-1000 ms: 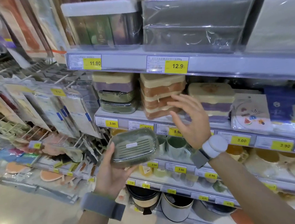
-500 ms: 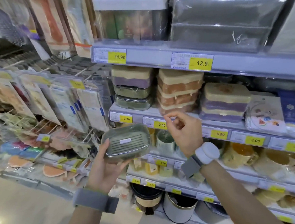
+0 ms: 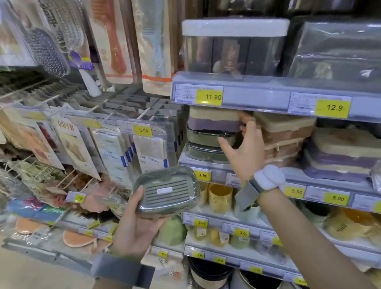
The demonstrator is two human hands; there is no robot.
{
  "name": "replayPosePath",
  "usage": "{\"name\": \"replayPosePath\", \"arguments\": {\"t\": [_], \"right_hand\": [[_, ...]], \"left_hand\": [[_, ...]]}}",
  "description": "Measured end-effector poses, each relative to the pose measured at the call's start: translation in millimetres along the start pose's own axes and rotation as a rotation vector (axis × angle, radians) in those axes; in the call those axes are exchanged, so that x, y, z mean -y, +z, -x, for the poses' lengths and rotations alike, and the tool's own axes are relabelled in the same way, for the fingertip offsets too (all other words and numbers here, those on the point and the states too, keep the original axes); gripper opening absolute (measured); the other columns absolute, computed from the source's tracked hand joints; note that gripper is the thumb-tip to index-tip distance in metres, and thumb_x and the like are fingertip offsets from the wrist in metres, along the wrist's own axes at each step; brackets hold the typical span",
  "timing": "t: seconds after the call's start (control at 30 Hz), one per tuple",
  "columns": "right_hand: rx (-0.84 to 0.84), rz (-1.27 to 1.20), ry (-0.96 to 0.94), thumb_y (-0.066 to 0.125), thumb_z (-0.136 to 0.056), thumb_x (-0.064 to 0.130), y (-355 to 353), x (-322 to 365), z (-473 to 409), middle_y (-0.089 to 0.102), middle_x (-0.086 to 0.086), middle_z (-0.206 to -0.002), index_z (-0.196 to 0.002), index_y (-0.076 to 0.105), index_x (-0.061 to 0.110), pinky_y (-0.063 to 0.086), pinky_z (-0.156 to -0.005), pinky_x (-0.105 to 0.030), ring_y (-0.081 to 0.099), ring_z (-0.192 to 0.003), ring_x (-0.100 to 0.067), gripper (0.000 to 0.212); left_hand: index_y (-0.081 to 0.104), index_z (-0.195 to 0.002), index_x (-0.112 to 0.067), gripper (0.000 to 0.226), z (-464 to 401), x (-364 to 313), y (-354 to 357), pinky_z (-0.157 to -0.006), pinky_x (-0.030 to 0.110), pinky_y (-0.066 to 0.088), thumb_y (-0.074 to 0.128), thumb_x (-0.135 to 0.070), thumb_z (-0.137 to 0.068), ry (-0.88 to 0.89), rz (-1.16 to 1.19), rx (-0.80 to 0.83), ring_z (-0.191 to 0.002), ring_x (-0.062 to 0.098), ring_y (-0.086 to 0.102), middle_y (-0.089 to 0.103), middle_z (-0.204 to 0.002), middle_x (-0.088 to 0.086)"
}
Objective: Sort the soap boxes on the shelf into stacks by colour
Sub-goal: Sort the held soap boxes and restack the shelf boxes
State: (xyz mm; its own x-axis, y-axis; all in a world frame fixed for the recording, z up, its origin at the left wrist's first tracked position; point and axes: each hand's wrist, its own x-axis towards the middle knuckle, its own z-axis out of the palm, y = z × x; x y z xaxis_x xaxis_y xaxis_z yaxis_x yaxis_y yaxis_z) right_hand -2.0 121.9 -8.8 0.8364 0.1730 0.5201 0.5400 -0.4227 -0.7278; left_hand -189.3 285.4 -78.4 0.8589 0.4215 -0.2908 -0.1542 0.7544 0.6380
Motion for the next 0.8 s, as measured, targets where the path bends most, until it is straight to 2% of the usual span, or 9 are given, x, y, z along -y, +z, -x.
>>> {"name": "replayPosePath", "arguments": {"t": [0.07,0.17,0.33,0.53,0.73,0.8], "right_hand": [[-0.034,0.055,0.033,0.071,-0.079,0.031,9,-2,-5,0.054,-0.017,-0.120,-0.137,0.039,0.011,0.040,-0.094,-0.033,0.050,-0.111,-0.030,0.069],[-0.089,0.135,0.064,0.069,-0.080,0.033,14,-3,-8,0.055,-0.021,-0.112,-0.134,0.042,0.008,0.041,-0.090,-0.041,0.046,-0.107,-0.037,0.066],[-0.101,0.192,0.027,0.068,-0.081,0.032,21,-2,-15,0.049,-0.021,-0.128,-0.139,0.039,0.009,0.034,-0.096,-0.035,0.042,-0.116,-0.037,0.069],[-0.074,0.203,0.001,0.069,-0.083,0.023,29,7,-22,0.055,-0.028,-0.121,-0.135,0.042,-0.002,0.030,-0.085,-0.030,0.047,-0.117,-0.040,0.063],[-0.112,0.168,-0.011,0.070,-0.079,0.022,33,3,-23,0.052,-0.023,-0.127,-0.129,0.051,0.004,0.032,-0.094,-0.028,0.035,-0.118,-0.024,0.056],[-0.127,0.168,-0.021,0.072,-0.078,0.022,32,5,-22,0.052,-0.022,-0.127,-0.128,0.053,0.007,0.033,-0.095,-0.029,0.039,-0.121,-0.029,0.055]], "left_hand": [[0.066,-0.119,-0.014,0.031,-6,-4,-1,-0.100,0.052,0.051,0.049,-0.031,-0.098,-0.017,0.022,-0.008,-0.115,0.031,0.066,0.071,-0.123,0.015],[0.058,-0.133,-0.012,0.043,-15,-5,-9,-0.102,0.052,0.050,0.052,-0.033,-0.097,-0.056,-0.004,0.024,-0.125,0.033,0.060,0.065,-0.132,0.017],[0.051,-0.140,-0.012,0.053,-28,-9,-17,-0.095,0.051,0.054,0.057,-0.036,-0.093,-0.100,-0.015,0.024,-0.127,0.034,0.058,0.061,-0.137,0.018],[0.054,-0.138,-0.013,0.054,-32,-11,-16,-0.096,0.052,0.053,0.059,-0.034,-0.089,-0.115,-0.004,0.026,-0.123,0.034,0.061,0.064,-0.134,0.017],[0.053,-0.138,-0.013,0.049,-34,-14,-9,-0.093,0.049,0.056,0.054,-0.032,-0.093,-0.120,-0.018,0.052,-0.120,0.032,0.064,0.066,-0.131,0.015],[0.054,-0.138,-0.013,0.049,-35,-13,-7,-0.091,0.049,0.057,0.055,-0.032,-0.093,-0.121,-0.014,0.061,-0.118,0.032,0.065,0.067,-0.130,0.015]]}}
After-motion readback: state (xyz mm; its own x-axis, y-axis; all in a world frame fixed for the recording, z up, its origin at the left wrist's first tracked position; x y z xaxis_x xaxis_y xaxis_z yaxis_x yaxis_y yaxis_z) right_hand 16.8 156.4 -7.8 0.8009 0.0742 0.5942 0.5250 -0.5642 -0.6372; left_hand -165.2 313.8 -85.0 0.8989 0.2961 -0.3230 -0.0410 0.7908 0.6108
